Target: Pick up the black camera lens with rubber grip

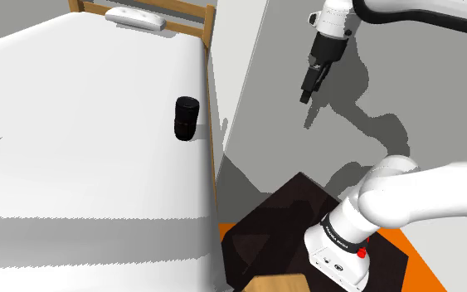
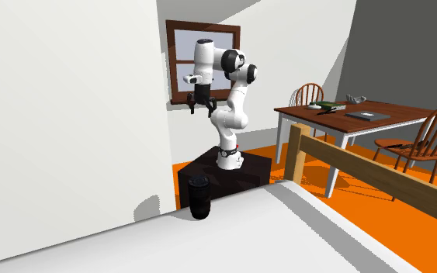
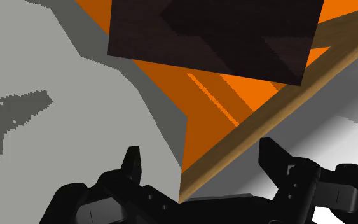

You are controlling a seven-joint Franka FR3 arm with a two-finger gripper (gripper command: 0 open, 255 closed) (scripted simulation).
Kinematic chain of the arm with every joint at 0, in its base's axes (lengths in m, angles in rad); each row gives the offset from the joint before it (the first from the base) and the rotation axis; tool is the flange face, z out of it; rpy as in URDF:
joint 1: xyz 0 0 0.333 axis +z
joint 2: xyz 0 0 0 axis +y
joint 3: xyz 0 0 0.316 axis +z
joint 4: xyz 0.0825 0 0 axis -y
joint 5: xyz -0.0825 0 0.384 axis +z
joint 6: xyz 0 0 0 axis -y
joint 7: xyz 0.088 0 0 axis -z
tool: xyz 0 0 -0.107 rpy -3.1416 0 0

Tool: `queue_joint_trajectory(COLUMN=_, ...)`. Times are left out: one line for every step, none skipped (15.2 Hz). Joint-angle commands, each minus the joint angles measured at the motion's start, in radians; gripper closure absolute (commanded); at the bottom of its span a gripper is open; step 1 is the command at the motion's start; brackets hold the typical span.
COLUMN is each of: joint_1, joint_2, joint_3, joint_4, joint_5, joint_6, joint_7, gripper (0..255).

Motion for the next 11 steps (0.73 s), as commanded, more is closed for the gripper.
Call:
queue_joint_trajectory(joint_1=0.0, joint_2=0.0, joint_3=0.0, joint_4=0.0, joint_5=0.0, joint_6=0.0, joint_7=0.0, gripper=0)
queue_joint_trajectory(joint_1=0.005, joint_2=0.039, joint_3=0.003, joint_4=0.014, joint_5=0.006, joint_6=0.019, joint_7=-0.002, gripper=0)
queue_joint_trajectory(joint_1=0.01, joint_2=0.078, joint_3=0.006, joint_4=0.03, joint_5=0.011, joint_6=0.038, joint_7=-0.004, gripper=0)
queue_joint_trajectory(joint_1=0.015, joint_2=0.117, joint_3=0.009, joint_4=0.046, joint_5=0.016, joint_6=0.055, joint_7=-0.006, gripper=0)
queue_joint_trajectory(joint_1=0.019, joint_2=0.156, joint_3=0.013, joint_4=0.064, joint_5=0.021, joint_6=0.072, joint_7=-0.008, gripper=0)
queue_joint_trajectory(joint_1=0.024, joint_2=0.195, joint_3=0.016, joint_4=0.083, joint_5=0.026, joint_6=0.087, joint_7=-0.011, gripper=0)
queue_joint_trajectory(joint_1=0.029, joint_2=0.234, joint_3=0.02, joint_4=0.103, joint_5=0.031, joint_6=0.102, joint_7=-0.013, gripper=0)
queue_joint_trajectory(joint_1=0.033, joint_2=0.274, joint_3=0.024, joint_4=0.124, joint_5=0.035, joint_6=0.115, joint_7=-0.016, gripper=0)
queue_joint_trajectory(joint_1=0.037, joint_2=0.313, joint_3=0.028, joint_4=0.146, joint_5=0.039, joint_6=0.127, joint_7=-0.019, gripper=0)
queue_joint_trajectory(joint_1=0.042, joint_2=0.352, joint_3=0.032, joint_4=0.17, joint_5=0.043, joint_6=0.138, joint_7=-0.022, gripper=0)
queue_joint_trajectory(joint_1=0.046, joint_2=0.391, joint_3=0.036, joint_4=0.194, joint_5=0.047, joint_6=0.148, joint_7=-0.025, gripper=0)
